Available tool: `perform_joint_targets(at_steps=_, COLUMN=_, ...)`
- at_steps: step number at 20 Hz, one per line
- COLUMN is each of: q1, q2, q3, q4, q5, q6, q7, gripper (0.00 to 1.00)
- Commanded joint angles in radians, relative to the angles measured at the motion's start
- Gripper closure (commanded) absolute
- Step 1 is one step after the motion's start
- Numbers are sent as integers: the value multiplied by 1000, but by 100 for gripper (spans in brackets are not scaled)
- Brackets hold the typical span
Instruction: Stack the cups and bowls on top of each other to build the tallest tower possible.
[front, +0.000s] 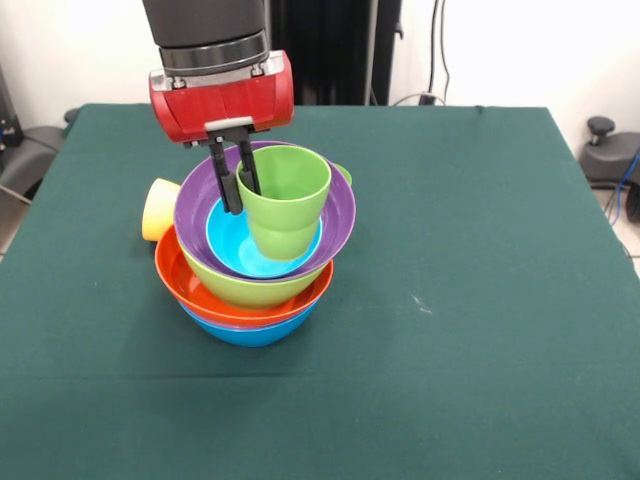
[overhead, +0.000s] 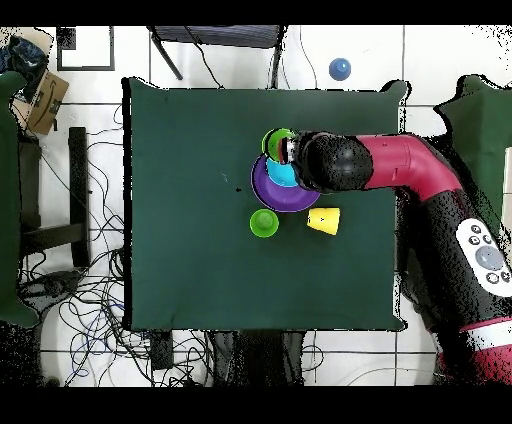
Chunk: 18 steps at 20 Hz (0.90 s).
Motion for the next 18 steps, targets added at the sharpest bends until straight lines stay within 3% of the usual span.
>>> perform_joint_targets(at_steps=1, q1=18, q2=40, q3=-86, q4=53, q5=-73, q6=-18, q7=-56, gripper=100)
perform_joint_targets(at_steps=18, q1=-18, q2=59, q3=-81, q4=69, q5=-91, q6=-37, q7=-85, gripper=100)
